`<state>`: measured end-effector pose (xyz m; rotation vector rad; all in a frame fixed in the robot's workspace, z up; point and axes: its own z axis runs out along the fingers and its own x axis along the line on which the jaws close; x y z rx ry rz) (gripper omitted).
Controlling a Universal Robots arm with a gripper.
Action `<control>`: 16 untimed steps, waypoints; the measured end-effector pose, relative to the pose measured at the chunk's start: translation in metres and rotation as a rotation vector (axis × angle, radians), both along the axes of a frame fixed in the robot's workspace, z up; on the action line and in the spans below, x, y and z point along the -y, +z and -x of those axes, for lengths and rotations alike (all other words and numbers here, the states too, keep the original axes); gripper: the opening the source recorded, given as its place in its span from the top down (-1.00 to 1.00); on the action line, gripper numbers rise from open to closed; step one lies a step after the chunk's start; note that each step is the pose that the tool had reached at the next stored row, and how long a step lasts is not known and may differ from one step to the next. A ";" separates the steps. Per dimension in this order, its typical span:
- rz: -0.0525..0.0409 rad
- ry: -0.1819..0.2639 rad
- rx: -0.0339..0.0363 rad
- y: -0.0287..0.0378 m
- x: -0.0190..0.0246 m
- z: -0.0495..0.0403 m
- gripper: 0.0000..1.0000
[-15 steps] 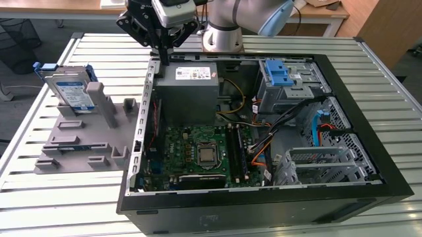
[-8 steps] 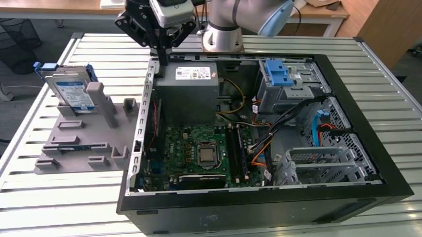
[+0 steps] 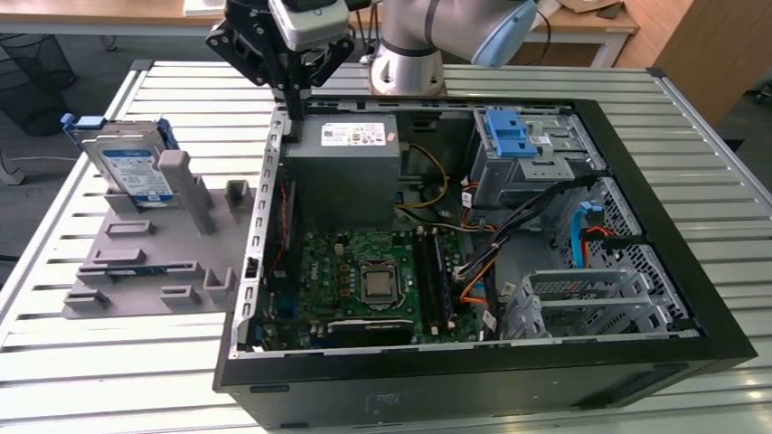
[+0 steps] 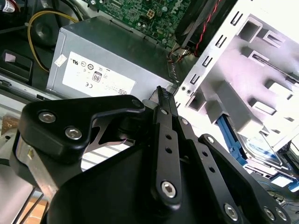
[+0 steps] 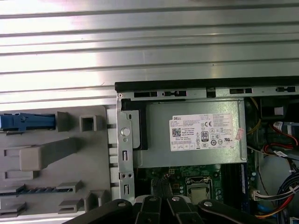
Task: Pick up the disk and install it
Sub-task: 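Reach for the disk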
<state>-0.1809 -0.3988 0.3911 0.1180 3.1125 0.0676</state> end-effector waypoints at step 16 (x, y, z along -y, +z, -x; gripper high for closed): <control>0.0000 0.000 0.0000 -0.0002 0.0000 0.0071 0.79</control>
